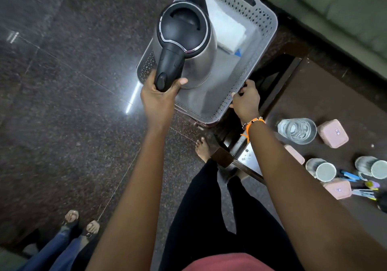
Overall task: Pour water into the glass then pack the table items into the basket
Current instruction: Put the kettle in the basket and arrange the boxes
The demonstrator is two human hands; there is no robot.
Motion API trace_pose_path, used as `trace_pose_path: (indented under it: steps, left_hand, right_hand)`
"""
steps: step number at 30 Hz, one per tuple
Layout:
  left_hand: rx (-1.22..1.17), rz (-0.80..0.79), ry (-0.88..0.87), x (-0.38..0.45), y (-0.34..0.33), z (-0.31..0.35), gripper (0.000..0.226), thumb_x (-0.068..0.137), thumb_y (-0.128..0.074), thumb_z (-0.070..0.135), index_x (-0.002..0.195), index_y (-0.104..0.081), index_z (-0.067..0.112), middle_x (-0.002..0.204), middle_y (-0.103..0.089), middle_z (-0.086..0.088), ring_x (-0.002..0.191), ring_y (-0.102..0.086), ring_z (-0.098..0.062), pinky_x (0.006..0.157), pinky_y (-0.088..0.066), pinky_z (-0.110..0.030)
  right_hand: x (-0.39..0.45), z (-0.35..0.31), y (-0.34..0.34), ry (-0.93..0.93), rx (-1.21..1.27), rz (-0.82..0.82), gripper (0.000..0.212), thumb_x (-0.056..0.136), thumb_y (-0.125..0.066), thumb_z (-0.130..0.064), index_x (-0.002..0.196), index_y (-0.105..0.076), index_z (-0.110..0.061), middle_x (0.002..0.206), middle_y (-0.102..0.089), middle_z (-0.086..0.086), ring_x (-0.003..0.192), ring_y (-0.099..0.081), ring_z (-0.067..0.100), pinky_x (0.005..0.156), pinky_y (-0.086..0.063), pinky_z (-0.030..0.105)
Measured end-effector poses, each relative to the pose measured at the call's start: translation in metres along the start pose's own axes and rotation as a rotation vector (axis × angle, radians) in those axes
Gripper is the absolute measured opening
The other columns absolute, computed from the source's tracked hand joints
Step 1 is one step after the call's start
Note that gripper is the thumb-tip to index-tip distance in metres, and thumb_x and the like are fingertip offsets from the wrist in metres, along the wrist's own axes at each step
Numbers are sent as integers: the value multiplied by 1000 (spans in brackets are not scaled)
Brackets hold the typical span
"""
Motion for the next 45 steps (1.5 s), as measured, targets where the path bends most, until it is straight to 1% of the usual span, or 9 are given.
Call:
trace_pose_path:
  steps: [4, 8, 12, 14, 17, 24, 29, 36, 45]
  left_hand:
    - [53, 4, 16, -1, -1, 1, 36, 63, -82, 29, 93, -63, 26, 82, -67, 10, 77, -59, -4, 79, -57, -36]
    - [236, 164, -139, -22, 0, 27, 46, 69, -76, 23, 107, -51, 17, 103, -50, 11, 93, -50, 1, 82, -41, -9]
    - [443, 193, -337, -66, -22, 52, 32, 75, -68, 13, 105, -58, 10, 114, -49, -14, 106, -43, -18, 99, -29, -15]
    - [453, 38, -336, -84, -46, 48, 24, 79, -65, 10, 102, -60, 10, 109, -51, -11, 104, -44, -19, 98, -34, -31]
    - [446, -205, -217, -111, -84, 26, 23, 82, -61, 7, 104, -60, 12, 103, -47, 3, 101, -46, -19, 91, -39, -32]
    - [534, -519, -98, -162, -155, -27, 32, 83, -59, 9, 113, -53, 17, 102, -48, 6, 100, -44, -17, 86, -39, -28]
    - [565, -556, -42, -186, -191, -50, 32, 82, -59, 7, 112, -53, 15, 96, -44, 9, 96, -44, -16, 86, -38, -27]
    - [635, -525, -60, -202, -232, -61, 30, 81, -60, 4, 110, -54, 12, 94, -45, 8, 87, -42, -8, 95, -42, -42]
    - [682, -520, -56, -221, -260, -61, 30, 83, -59, 5, 112, -54, 12, 96, -48, 4, 93, -48, -17, 95, -42, -43]
  right_hand:
    - [1, 1, 0, 8, 35, -5, 41, 82, -51, 7, 122, -47, 0, 114, -59, 21, 112, -58, 37, 94, -50, 53]
    - [-2, 3, 2, 19, 73, -9, 39, 83, -57, 3, 121, -50, 1, 74, -51, -3, 96, -64, 38, 87, -54, 52]
    - [-5, 10, 18, 120, 11, 4, 39, 83, -65, -9, 120, -53, -3, 82, -59, 12, 84, -62, 31, 87, -50, 37]
    - [-7, 21, 33, 141, -17, 15, 34, 84, -65, -12, 116, -57, -5, 88, -64, 15, 80, -59, 24, 85, -48, 33]
    - [-9, 45, 66, 200, -181, 65, 27, 84, -62, -10, 111, -63, -8, 106, -63, 16, 94, -60, 29, 88, -44, 28]
    - [1, 118, 147, 169, -680, 197, 85, 76, -70, -30, 147, -24, -17, 154, -23, 12, 144, -16, 37, 115, -19, 54]
    - [22, 152, 177, 103, -750, 97, 111, 67, -77, -44, 150, -7, -21, 160, -4, 8, 146, 4, 41, 111, -12, 68]
    - [34, 180, 173, 150, -635, -117, 118, 58, -84, -41, 150, -11, -21, 154, -23, 6, 140, -22, 35, 108, -35, 58]
    - [33, 189, 176, 295, -506, -90, 82, 66, -71, -11, 139, -34, -20, 134, -41, 6, 121, -42, 32, 84, -54, 49]
Point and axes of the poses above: each hand's wrist, its own x-axis towards the middle knuckle, its own y-axis out of the back of the hand, z = x × y, the point moved 6 cm from there along x, towards the middle knuckle
